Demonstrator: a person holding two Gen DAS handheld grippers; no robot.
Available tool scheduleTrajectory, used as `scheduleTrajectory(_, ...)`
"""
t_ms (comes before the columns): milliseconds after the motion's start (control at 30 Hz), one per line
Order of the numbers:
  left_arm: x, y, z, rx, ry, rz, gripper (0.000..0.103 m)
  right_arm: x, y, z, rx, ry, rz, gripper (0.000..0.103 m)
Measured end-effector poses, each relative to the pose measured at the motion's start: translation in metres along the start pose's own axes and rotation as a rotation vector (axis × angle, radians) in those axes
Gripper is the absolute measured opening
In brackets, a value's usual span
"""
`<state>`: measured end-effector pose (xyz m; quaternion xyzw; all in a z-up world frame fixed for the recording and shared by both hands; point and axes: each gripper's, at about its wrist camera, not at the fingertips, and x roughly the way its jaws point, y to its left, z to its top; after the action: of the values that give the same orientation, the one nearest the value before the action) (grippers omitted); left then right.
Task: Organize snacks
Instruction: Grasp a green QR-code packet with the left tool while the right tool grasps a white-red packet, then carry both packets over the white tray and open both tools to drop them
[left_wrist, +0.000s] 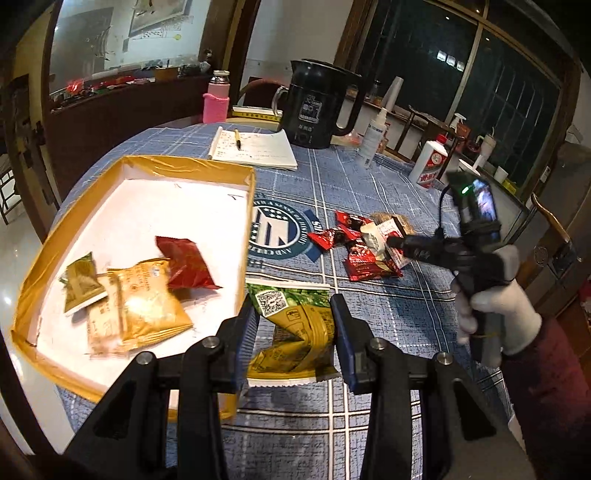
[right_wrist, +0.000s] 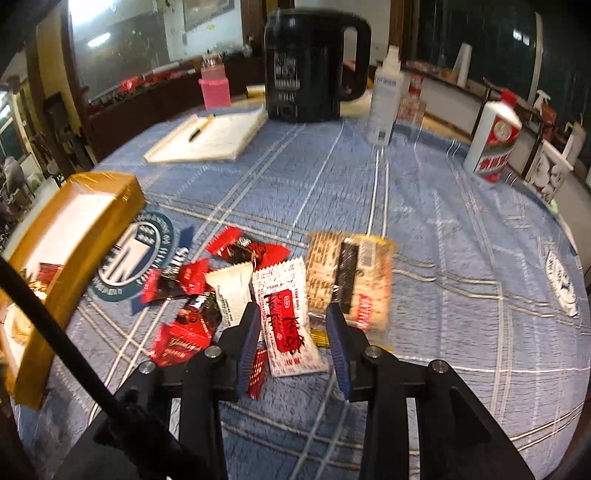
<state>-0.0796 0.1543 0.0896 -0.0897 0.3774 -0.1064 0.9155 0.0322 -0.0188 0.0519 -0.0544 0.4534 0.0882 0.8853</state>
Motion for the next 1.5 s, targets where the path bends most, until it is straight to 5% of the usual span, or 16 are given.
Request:
scheduleTrajectory(133,-0.010,0.014,0.001,-0.029,-0.024,0.013,0.041,0.003,0.005,-0.006,0.003,0.013,-0.005,0.010)
scheduleTrajectory(367,-0.021,0.046,0.002,-0.097,-0.057,-0.004,0.041,-0.039,-0.010,-0.009,0.099,-0.088,-0.014,0.010)
scheduleTrajectory(500,-0.026,0.070,0.006,-0.148,-0.066,-0.025,0.041,-0.072,0.001,-0.005,0.118,-0.118,0.096,0.010)
scheduleTrajectory(700,-0.026,0.100,0.024,-0.163,-0.057,-0.018,0.041,-0.097,0.070,0.003,0.014,-0.122,0.260,0.010)
scheduleTrajectory(833,-0.017,0.120,0.043,-0.150,-0.041,0.025,0.041,-0.092,0.120,0.012,-0.044,-0.098,0.357,0.010)
scheduleTrajectory(1067,0.025,0.167,0.069,-0.227,0.042,0.045,0.041,-0.061,0.203,0.026,-0.150,-0.045,0.403,0.010)
scheduleTrajectory(1433,0.050,0.202,0.069,-0.313,0.082,0.033,0.042,-0.009,0.245,0.040,-0.150,0.034,0.392,0.011)
scheduleTrajectory(1500,0.046,0.207,0.069,-0.331,0.065,0.022,0.049,-0.006,0.249,0.041,-0.147,0.034,0.399,0.011)
